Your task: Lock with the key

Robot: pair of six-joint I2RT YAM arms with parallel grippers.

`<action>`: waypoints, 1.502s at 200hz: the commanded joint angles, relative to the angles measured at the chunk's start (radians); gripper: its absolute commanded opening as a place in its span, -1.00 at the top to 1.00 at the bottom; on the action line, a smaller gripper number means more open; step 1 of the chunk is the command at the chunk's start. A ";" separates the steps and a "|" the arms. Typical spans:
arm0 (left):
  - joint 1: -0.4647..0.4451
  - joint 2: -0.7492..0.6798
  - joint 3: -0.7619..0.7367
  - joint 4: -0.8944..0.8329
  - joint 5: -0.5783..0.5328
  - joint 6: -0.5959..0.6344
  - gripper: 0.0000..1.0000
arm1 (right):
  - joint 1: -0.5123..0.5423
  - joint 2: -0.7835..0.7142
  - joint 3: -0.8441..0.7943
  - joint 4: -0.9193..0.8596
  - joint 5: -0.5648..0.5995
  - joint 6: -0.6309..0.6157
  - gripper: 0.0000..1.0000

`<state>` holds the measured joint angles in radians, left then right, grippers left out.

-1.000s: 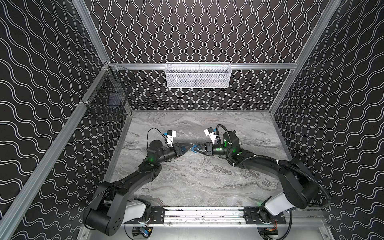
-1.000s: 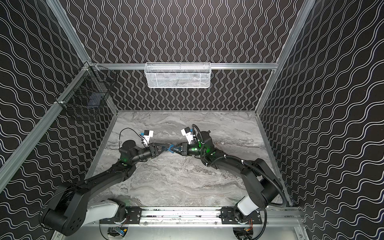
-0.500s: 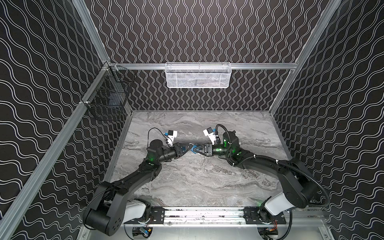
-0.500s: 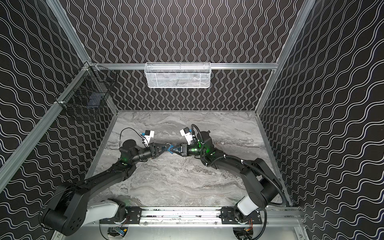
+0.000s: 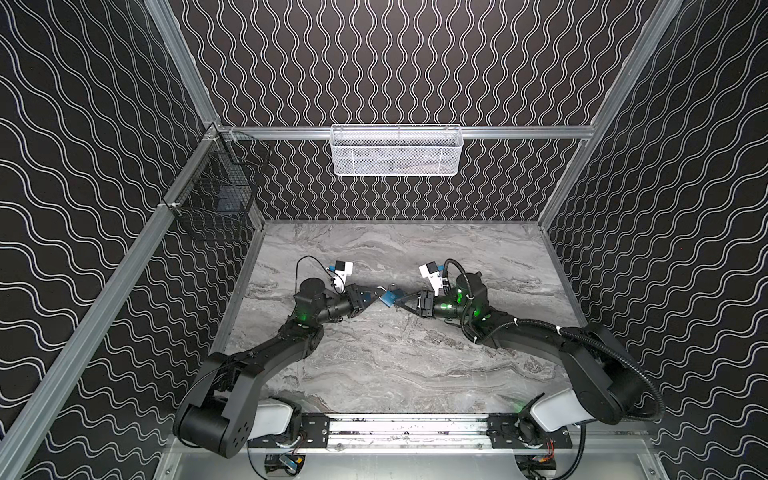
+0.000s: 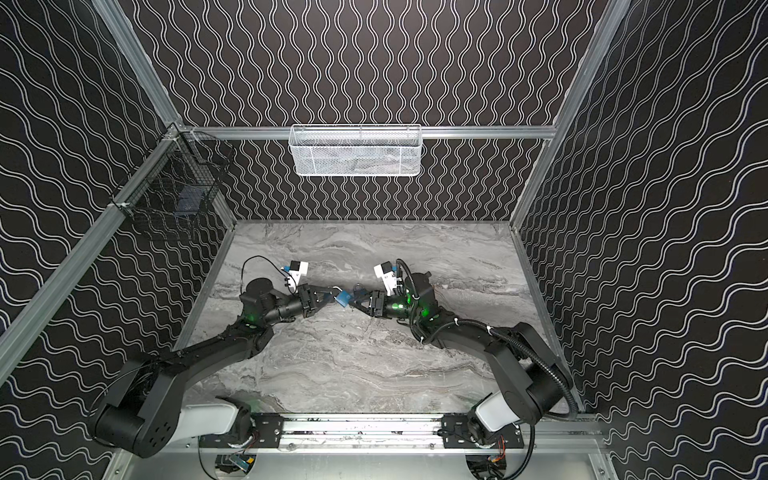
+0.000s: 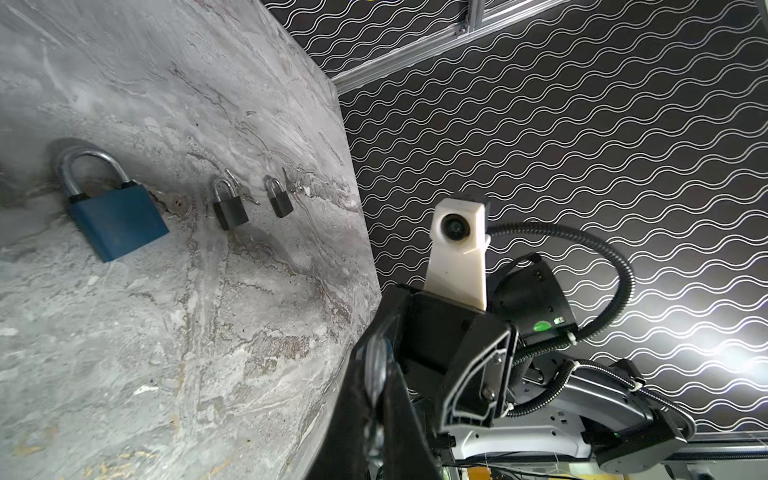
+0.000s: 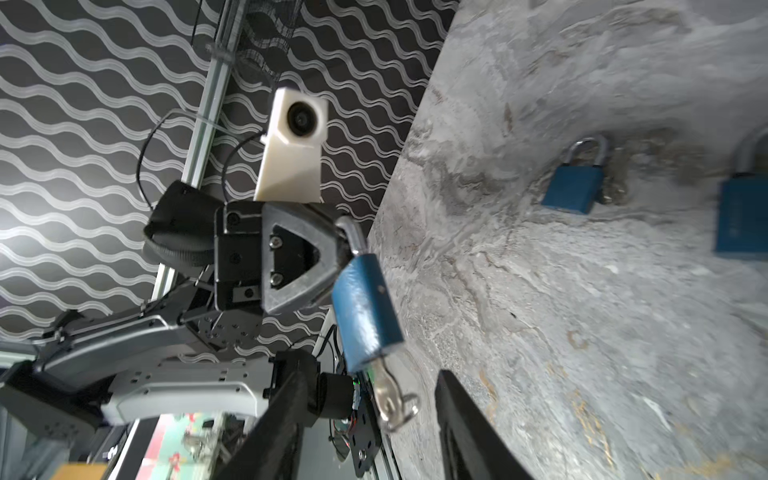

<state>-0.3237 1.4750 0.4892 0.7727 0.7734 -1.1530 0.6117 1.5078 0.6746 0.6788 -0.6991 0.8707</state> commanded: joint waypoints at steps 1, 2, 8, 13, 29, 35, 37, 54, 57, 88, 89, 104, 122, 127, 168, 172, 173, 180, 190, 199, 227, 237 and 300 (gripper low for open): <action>0.002 0.011 -0.003 0.100 0.022 -0.032 1.00 | -0.001 -0.015 -0.020 0.069 0.052 0.003 -0.02; 0.002 0.011 -0.003 0.100 0.022 -0.032 1.00 | -0.001 -0.014 -0.022 0.070 0.053 0.004 -0.02; 0.002 0.013 -0.003 0.101 0.022 -0.033 1.00 | -0.001 -0.014 -0.026 0.076 0.056 0.007 -0.02; 0.002 0.014 -0.002 0.105 0.024 -0.034 1.00 | -0.001 -0.012 -0.026 0.077 0.054 0.005 -0.02; 0.002 0.020 -0.005 0.117 0.023 -0.040 1.00 | -0.002 -0.001 -0.019 0.075 0.046 -0.001 -0.01; 0.002 0.022 -0.007 0.121 0.024 -0.041 1.00 | -0.001 0.006 -0.017 0.087 0.039 0.004 0.02; 0.002 0.022 -0.007 0.121 0.024 -0.041 1.00 | -0.002 0.008 -0.017 0.092 0.036 0.006 0.03; 0.002 0.024 -0.009 0.130 0.023 -0.044 1.00 | -0.002 0.023 -0.012 0.118 0.022 0.020 0.12; 0.002 0.024 -0.009 0.129 0.023 -0.044 1.00 | -0.001 0.026 -0.011 0.120 0.019 0.022 0.14; 0.002 0.026 -0.011 0.134 0.018 -0.044 1.00 | 0.001 0.032 -0.016 0.147 0.006 0.034 0.29; 0.002 0.027 -0.011 0.135 0.018 -0.044 1.00 | 0.001 0.032 -0.016 0.148 0.006 0.035 0.30; 0.002 0.032 -0.014 0.146 0.017 -0.049 1.00 | 0.002 0.036 -0.026 0.173 0.000 0.048 0.38; 0.002 0.041 -0.018 0.166 0.020 -0.061 1.00 | 0.003 0.041 -0.034 0.194 -0.006 0.058 0.46; 0.003 0.044 -0.018 0.168 0.021 -0.062 1.00 | 0.005 0.042 -0.034 0.197 -0.008 0.060 0.47; 0.002 0.056 -0.026 0.205 0.016 -0.081 1.00 | 0.026 0.059 -0.019 0.191 -0.011 0.053 0.54; 0.003 0.057 -0.027 0.209 0.016 -0.083 1.00 | 0.029 0.062 -0.016 0.190 -0.012 0.052 0.57; 0.004 0.057 -0.026 0.210 0.016 -0.085 1.00 | 0.029 0.062 -0.015 0.190 -0.013 0.052 0.57; 0.003 0.059 -0.026 0.215 0.018 -0.087 1.00 | 0.032 0.066 -0.011 0.185 -0.016 0.051 0.61; 0.003 0.061 -0.026 0.219 0.018 -0.090 1.00 | 0.034 0.068 -0.013 0.194 -0.012 0.056 0.64; 0.003 0.062 -0.027 0.221 0.017 -0.093 1.00 | 0.034 0.066 -0.021 0.205 -0.005 0.061 0.68; 0.003 0.061 -0.026 0.214 0.023 -0.086 1.00 | 0.034 0.061 -0.027 0.205 0.005 0.060 0.84; 0.003 0.062 -0.024 0.211 0.028 -0.082 1.00 | 0.034 0.061 -0.031 0.209 0.009 0.059 0.90; 0.051 0.027 -0.034 0.179 0.039 -0.065 1.00 | 0.032 0.060 -0.062 0.246 0.046 0.081 1.00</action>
<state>-0.2996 1.5223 0.4606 0.9176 0.8230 -1.2304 0.6464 1.5707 0.6285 0.8688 -0.6861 0.9318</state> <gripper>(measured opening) 0.084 0.063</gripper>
